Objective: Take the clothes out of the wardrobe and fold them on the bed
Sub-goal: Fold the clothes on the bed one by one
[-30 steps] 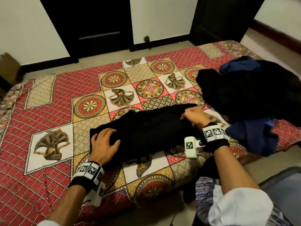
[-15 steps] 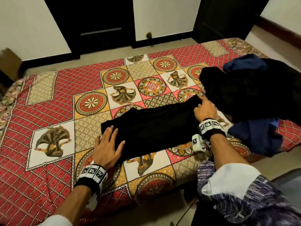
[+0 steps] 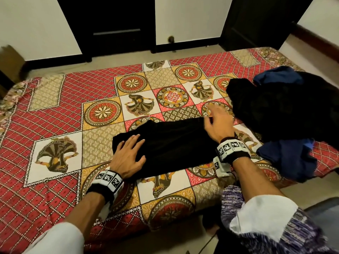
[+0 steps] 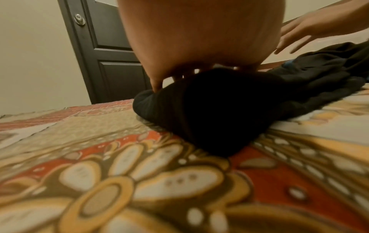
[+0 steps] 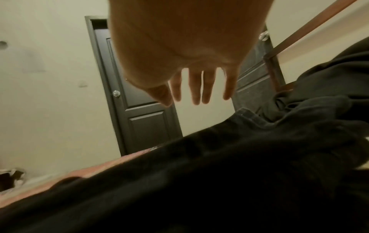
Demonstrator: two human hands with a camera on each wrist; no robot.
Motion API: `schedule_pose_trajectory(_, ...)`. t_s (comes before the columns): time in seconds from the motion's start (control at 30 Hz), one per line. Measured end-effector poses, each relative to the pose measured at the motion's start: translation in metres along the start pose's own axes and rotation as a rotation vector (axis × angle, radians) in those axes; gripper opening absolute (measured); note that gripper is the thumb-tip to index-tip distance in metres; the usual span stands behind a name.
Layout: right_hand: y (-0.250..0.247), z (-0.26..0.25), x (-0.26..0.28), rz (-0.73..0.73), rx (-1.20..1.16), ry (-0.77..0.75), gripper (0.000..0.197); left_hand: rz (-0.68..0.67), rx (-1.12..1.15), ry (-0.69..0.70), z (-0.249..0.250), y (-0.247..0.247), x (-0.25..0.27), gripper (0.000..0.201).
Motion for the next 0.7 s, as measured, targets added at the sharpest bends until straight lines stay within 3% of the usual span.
schedule_pose_trajectory(0.07, 0.044, 0.025, 0.009, -0.274, 0.077, 0.123, 0.062, -0.061, 0.032, -0.083, -0.014, 0.01, -0.005, 0.089)
schedule_pose_trajectory(0.13, 0.065, 0.079, 0.029, -0.48, 0.111, 0.437, 0.074, -0.077, 0.064, -0.153, -0.025, 0.014, -0.006, 0.097)
schedule_pose_trajectory(0.17, 0.063, 0.1, 0.036, -0.515, 0.112, 0.555, 0.078, -0.075, 0.069, -0.173, -0.027, 0.014, -0.006, 0.098)
schedule_pose_trajectory(0.23, 0.043, 0.118, 0.035, -0.434, 0.123, 0.647, 0.076, -0.054, 0.07, -0.191, -0.025, 0.014, -0.006, 0.099)
schedule_pose_trajectory(0.37, -0.009, 0.104, 0.011, -0.025, 0.019, 0.519, 0.051, 0.013, 0.054, -0.189, -0.022, 0.016, -0.002, 0.094)
schedule_pose_trajectory(0.4, -0.009, 0.105, 0.011, -0.01, -0.055, 0.538, 0.043, 0.016, 0.055, -0.183, -0.023, 0.017, -0.002, 0.093)
schedule_pose_trajectory(0.53, 0.017, 0.104, 0.022, -0.213, -0.1, 0.646, 0.027, 0.011, 0.049, -0.175, -0.024, 0.02, -0.003, 0.093)
schedule_pose_trajectory(0.7, 0.001, 0.096, 0.014, -0.036, -0.142, 0.616, 0.032, 0.009, 0.018, -0.182, -0.025, 0.022, -0.003, 0.092)
Point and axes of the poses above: each hand's wrist, its own x-axis away from the middle knuckle, its own y-axis out of the palm, z = x × y, the point moved 10 cm from there along -x, towards the middle knuckle, and after that the axes turned 2 degrees about y, right-handed, at the moved point
